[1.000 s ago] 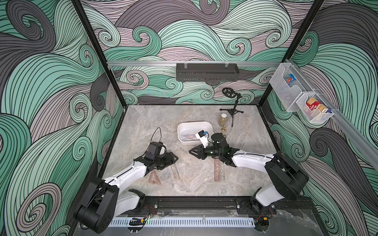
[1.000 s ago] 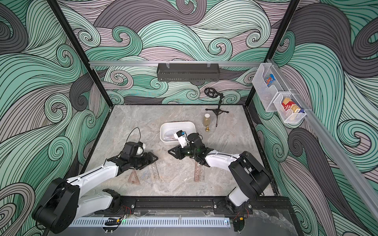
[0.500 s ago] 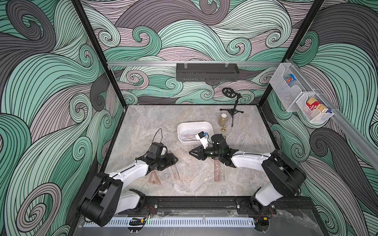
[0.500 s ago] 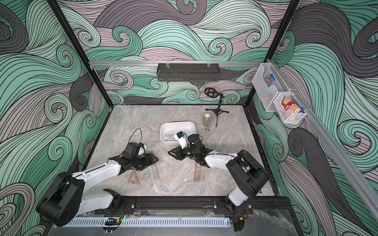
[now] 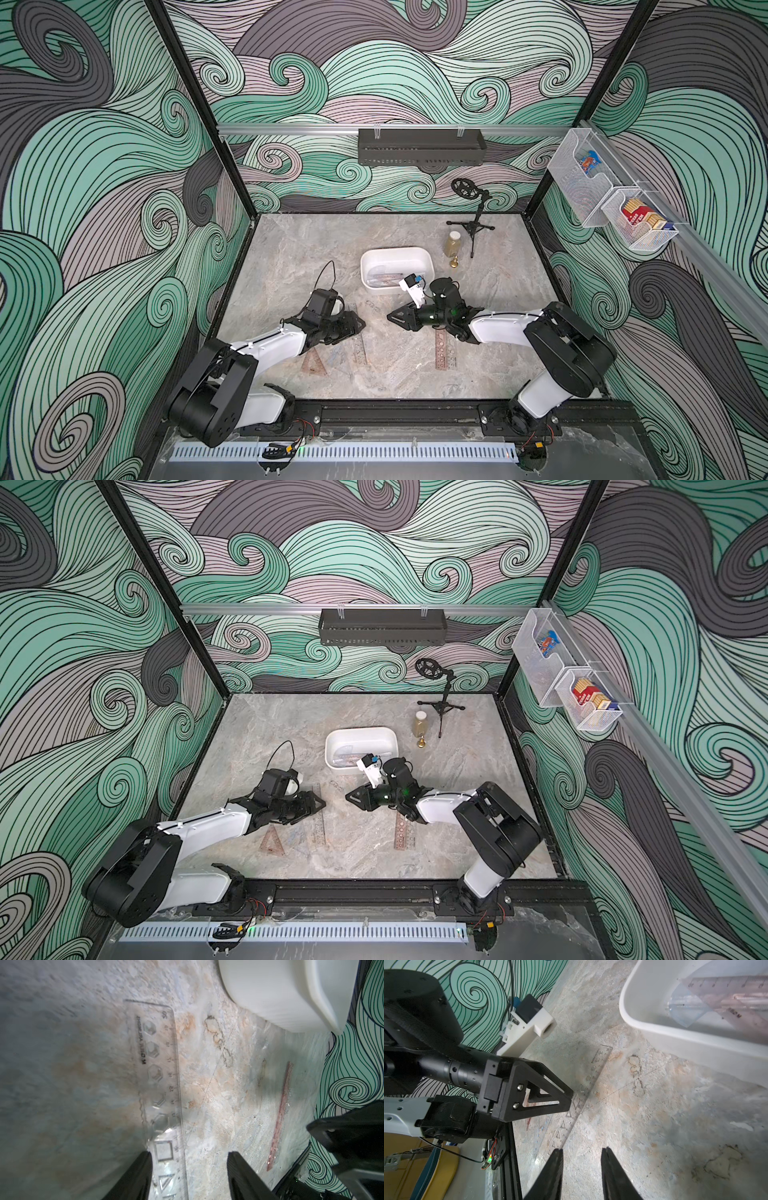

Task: Put the scattered rulers into the storage box
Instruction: Pick up the ruler from the center of the board.

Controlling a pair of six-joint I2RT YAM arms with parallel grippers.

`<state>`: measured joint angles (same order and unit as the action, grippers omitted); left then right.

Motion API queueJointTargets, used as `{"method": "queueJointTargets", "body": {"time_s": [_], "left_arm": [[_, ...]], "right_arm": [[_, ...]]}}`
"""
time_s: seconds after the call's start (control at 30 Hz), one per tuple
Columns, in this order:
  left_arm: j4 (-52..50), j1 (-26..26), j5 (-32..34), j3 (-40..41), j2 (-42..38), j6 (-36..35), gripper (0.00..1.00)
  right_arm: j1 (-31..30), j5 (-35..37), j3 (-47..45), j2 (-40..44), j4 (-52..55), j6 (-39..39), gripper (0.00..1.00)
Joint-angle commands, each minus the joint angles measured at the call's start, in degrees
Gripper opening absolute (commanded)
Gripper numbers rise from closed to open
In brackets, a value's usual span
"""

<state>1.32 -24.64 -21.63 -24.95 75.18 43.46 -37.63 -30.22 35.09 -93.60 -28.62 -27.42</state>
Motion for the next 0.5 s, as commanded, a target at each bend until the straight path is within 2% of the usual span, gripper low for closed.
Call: {"method": "queueJointTargets", "body": {"time_s": [0.0,0.47], "left_arm": [[-1.09,-1.21,-0.87,0.55,0.34,0.61,0.58],[1.90,-3.32,-1.84,0.51,2.61,0.99,0.56]], "right_arm": [[0.17,-0.71,-1.03,-1.00,-2.59,-0.75,0.34],[0.16,-0.90,-3.17,-2.12,-5.39,-1.25,0.33]]}}
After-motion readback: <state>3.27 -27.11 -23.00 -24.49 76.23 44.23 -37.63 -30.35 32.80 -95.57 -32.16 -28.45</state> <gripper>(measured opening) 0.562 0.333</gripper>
